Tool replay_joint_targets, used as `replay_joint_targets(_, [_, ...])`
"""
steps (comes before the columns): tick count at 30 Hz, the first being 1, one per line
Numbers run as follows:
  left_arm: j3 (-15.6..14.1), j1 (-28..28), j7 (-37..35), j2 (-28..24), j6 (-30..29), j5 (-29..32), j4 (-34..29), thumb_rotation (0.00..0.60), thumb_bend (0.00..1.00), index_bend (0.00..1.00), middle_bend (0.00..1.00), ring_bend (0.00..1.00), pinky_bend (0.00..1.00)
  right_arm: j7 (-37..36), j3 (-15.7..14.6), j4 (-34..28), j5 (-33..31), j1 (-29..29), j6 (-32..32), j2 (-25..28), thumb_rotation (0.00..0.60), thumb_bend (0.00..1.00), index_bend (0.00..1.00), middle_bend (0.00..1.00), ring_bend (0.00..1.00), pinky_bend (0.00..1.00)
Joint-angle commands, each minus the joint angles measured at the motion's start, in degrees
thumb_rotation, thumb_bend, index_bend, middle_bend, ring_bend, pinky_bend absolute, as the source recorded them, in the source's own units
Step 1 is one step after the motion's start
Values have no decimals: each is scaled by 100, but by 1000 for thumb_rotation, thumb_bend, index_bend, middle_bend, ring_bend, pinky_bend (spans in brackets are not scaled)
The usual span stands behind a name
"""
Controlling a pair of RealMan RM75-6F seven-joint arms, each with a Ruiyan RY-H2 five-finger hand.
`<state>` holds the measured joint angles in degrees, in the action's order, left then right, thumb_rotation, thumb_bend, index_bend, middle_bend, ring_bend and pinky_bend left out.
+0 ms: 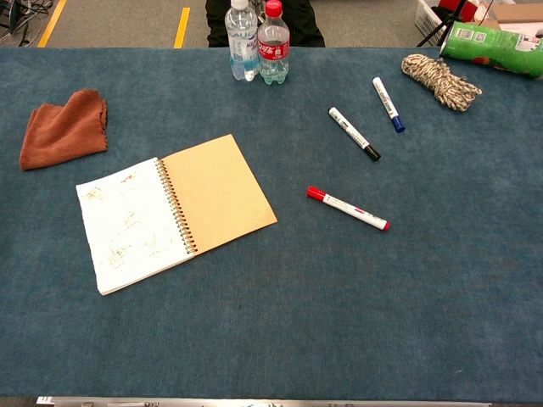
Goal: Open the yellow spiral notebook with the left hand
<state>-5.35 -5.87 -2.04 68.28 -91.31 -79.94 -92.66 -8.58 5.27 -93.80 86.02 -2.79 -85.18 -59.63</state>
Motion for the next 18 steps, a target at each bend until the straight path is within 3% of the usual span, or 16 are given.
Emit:
replay_joint_targets(1, [31, 97, -72, -27, -95, -120, 13, 600, 291, 164, 70, 0, 0, 59, -4, -62, 11, -46, 63, 21, 600, 268, 378, 298, 184, 298])
replay_joint_targets(18, [271, 306, -40, -2, -59, -346, 65, 600, 290, 164, 70, 0, 0, 248, -124, -181, 5, -239, 427, -26, 600, 268, 378, 298, 185, 298])
